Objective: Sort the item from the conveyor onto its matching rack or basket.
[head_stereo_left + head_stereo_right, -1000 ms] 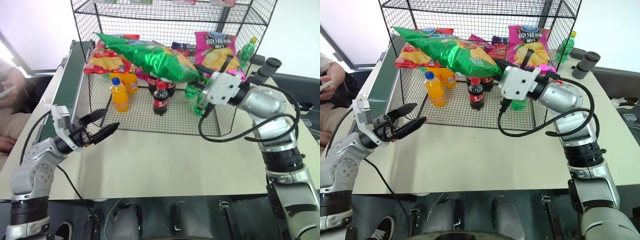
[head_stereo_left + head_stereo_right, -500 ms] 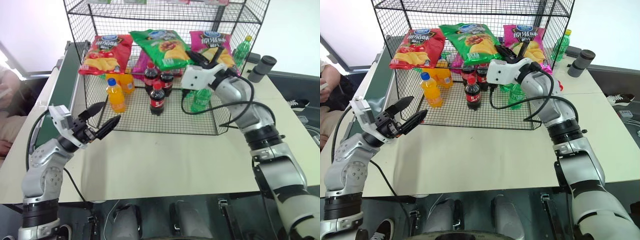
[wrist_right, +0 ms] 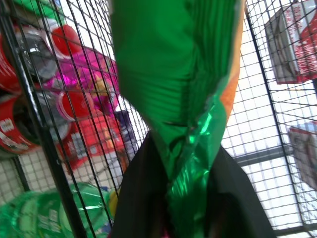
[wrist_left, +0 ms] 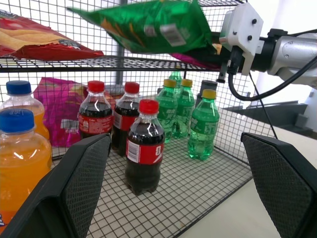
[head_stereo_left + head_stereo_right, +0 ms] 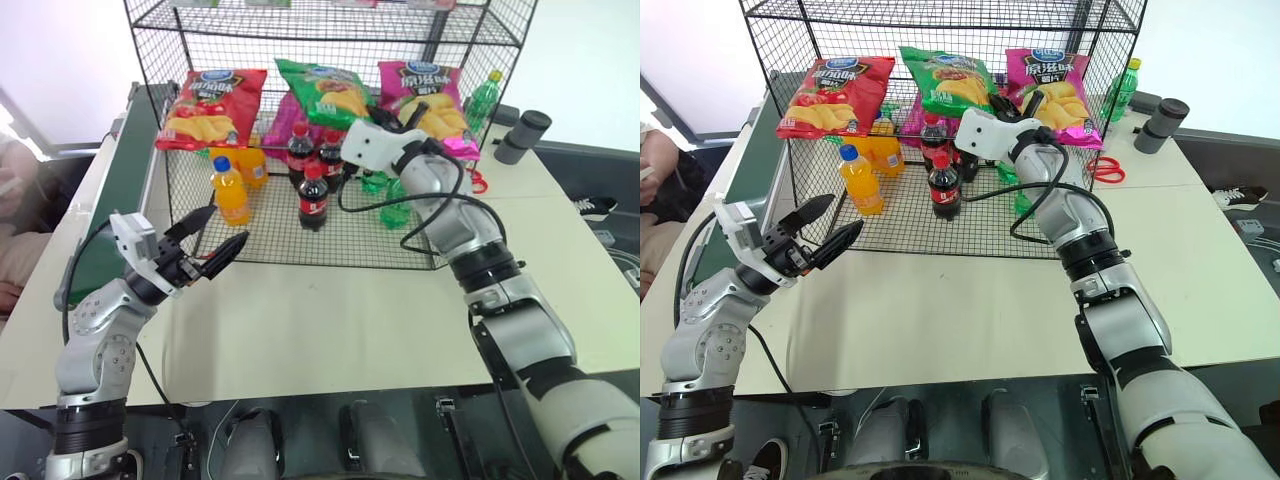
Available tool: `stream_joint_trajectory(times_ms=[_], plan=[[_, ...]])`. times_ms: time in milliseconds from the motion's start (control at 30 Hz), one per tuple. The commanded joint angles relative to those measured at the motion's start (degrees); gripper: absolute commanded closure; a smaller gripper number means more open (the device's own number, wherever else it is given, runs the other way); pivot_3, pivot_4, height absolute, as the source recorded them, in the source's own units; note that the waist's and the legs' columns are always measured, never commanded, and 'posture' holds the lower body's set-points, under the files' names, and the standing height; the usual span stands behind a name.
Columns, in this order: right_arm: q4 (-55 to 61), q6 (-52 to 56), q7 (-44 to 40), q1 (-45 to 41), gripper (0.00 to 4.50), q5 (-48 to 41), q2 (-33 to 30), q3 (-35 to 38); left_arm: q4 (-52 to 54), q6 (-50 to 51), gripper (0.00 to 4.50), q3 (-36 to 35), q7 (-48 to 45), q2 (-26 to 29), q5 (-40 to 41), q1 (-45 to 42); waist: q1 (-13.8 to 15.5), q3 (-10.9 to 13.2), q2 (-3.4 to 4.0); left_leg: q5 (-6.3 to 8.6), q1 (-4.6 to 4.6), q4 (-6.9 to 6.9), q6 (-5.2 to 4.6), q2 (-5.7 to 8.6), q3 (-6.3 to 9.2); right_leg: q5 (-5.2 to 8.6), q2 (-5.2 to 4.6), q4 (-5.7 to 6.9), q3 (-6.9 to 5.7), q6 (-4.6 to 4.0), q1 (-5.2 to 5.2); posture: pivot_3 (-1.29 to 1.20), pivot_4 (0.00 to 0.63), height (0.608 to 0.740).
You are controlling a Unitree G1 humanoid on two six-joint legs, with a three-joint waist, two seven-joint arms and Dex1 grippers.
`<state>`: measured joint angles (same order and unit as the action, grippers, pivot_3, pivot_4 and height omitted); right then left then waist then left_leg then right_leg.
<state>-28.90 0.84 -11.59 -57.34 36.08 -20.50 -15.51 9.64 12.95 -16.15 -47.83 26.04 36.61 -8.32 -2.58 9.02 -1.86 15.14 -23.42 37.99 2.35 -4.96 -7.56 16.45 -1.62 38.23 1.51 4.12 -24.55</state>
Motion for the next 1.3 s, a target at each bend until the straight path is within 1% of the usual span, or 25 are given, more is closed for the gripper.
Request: stream_joint_trajectory(times_ms=[33,100,133,200,300,367,400,500,733,800,867,967,1133,1233,1267,1300], plan=[[2.3,-0.8,-0.4,-1.8,1.54,-2.3,0.7,0.7,1.9,-1.3,0.0,0.4,0.2,0.2,-0.7,0.1,0.0,0.0,0.0,0.0,0.0,0.0,0.0,0.0,0.0,0.0,0.0,0.0,0.0,0.0,0.0,0.0,0.15,0.74],[3.5,-0.7,-1.7,-1.7,0.57,-3.9,1.3,0.8,1.7,-1.6,0.0,0.5,0.4,0.1,-1.2,0.3,-0.3,0.0,0.0,0.0,0.02,0.0,0.0,-0.02,0.0,0.0,0.02,0.01,0.0,0.0,0.0,0.0,0.15,0.74],[4.3,-0.6,-2.4,-1.5,0.57,-4.8,1.6,1.0,1.7,-1.7,0.0,0.6,0.5,0.1,-1.2,0.4,-0.4,0.0,0.0,0.0,0.03,-0.01,0.0,-0.02,0.01,0.0,0.03,0.02,0.0,0.0,0.0,0.0,0.15,0.74],[6.5,1.7,-4.4,-0.4,0.57,-10.0,3.8,3.6,1.8,-1.9,0.0,0.7,0.4,0.0,-1.1,0.4,-0.6,0.0,0.0,0.0,0.04,-0.03,0.0,-0.04,0.02,0.0,0.04,0.03,0.0,0.0,0.0,0.0,0.15,0.74],[8.8,3.3,-7.6,0.2,0.57,-14.4,5.0,5.1,2.0,-2.2,0.0,0.8,0.6,0.1,-1.0,0.5,-0.7,0.0,0.01,0.0,0.02,-0.05,0.0,-0.04,0.03,0.0,0.04,0.04,-0.01,0.01,0.0,0.0,0.15,0.74],[9.6,2.2,-8.3,0.2,0.57,-13.2,3.6,3.6,1.9,-2.3,0.0,1.1,0.7,0.3,-1.4,0.5,-0.5,0.0,0.01,0.0,0.01,-0.04,0.0,-0.03,0.02,-0.01,0.02,0.03,-0.01,0.01,0.0,0.0,0.15,0.74],[10.1,2.4,-9.9,0.7,0.57,-14.5,3.8,3.4,1.9,-2.3,0.0,1.1,0.7,0.3,-1.4,0.4,-0.3,0.0,0.01,0.0,0.0,-0.04,-0.01,-0.02,0.02,-0.01,0.0,0.02,-0.02,0.01,0.0,0.0,0.15,0.74],[11.7,1.2,-12.2,1.9,0.57,-14.7,3.1,2.0,1.7,-2.5,0.0,1.1,0.5,0.6,-1.7,0.2,-0.1,0.0,0.01,0.01,0.01,-0.03,-0.01,-0.02,0.02,0.0,0.01,0.02,-0.02,0.01,0.0,0.0,0.15,0.74],[15.7,0.4,-14.5,5.2,0.57,-15.4,0.5,2.4,2.0,-2.8,0.0,1.6,0.5,0.3,-2.4,0.7,0.0,0.0,0.01,0.02,0.0,-0.03,-0.03,-0.02,0.02,0.0,0.01,0.0,-0.02,0.01,0.0,0.0,0.15,0.74],[16.3,0.2,-14.7,5.3,0.57,-16.2,0.2,2.8,1.9,-2.9,0.0,1.7,0.5,0.3,-2.6,0.8,0.0,0.0,0.01,0.02,0.01,-0.03,-0.04,-0.02,0.02,0.0,0.01,0.01,-0.02,0.0,0.0,0.0,0.15,0.74],[16.3,-1.8,-14.1,4.6,0.57,-15.2,-0.5,2.1,1.7,-2.8,0.0,1.7,0.5,0.3,-2.4,0.6,-0.1,0.0,0.01,0.03,0.01,-0.04,-0.06,-0.02,0.02,0.0,0.02,0.01,-0.02,0.0,0.0,0.0,0.15,0.74],[15.8,-3.4,-14.1,3.5,0.57,-15.4,-0.3,1.7,1.3,-3.1,0.0,2.1,0.4,0.3,-2.8,0.1,0.0,0.0,0.01,0.05,0.01,-0.04,-0.08,-0.02,0.03,0.0,0.03,0.01,-0.02,0.0,-0.01,0.0,0.15,0.74],[17.7,-3.8,-17.1,5.4,0.57,-17.5,-0.1,1.6,1.1,-3.6,0.0,2.3,0.3,0.5,-3.2,-0.1,0.0,0.0,0.01,0.15,0.01,-0.04,-0.27,-0.02,0.02,0.0,0.02,0.01,-0.02,0.0,0.0,0.0,0.15,0.74],[16.8,-5.2,-16.5,5.3,1.32,-16.4,-0.9,1.2,1.1,-4.0,0.0,2.5,0.5,0.2,-3.5,-0.1,0.0,0.0,0.01,0.16,0.01,-0.03,-0.27,-0.02,0.02,0.0,0.02,0.01,-0.02,0.0,0.0,0.0,0.15,0.74],[16.3,-5.5,-16.1,5.1,1.75,-16.1,-0.9,1.2,1.2,-4.0,0.0,2.6,0.6,0.1,-3.5,-0.1,0.0,0.0,0.01,0.16,0.01,-0.03,-0.27,-0.02,0.02,0.0,0.02,0.01,-0.02,0.0,0.0,0.0,0.15,0.74],[15.5,-5.9,-15.7,4.5,2.32,-15.8,-0.9,1.2,1.4,-4.1,0.0,2.7,0.7,0.0,-3.7,-0.2,0.0,0.0,0.01,0.16,0.01,-0.03,-0.27,-0.02,0.02,0.0,0.02,0.01,-0.02,0.0,0.0,0.0,0.15,0.74]])
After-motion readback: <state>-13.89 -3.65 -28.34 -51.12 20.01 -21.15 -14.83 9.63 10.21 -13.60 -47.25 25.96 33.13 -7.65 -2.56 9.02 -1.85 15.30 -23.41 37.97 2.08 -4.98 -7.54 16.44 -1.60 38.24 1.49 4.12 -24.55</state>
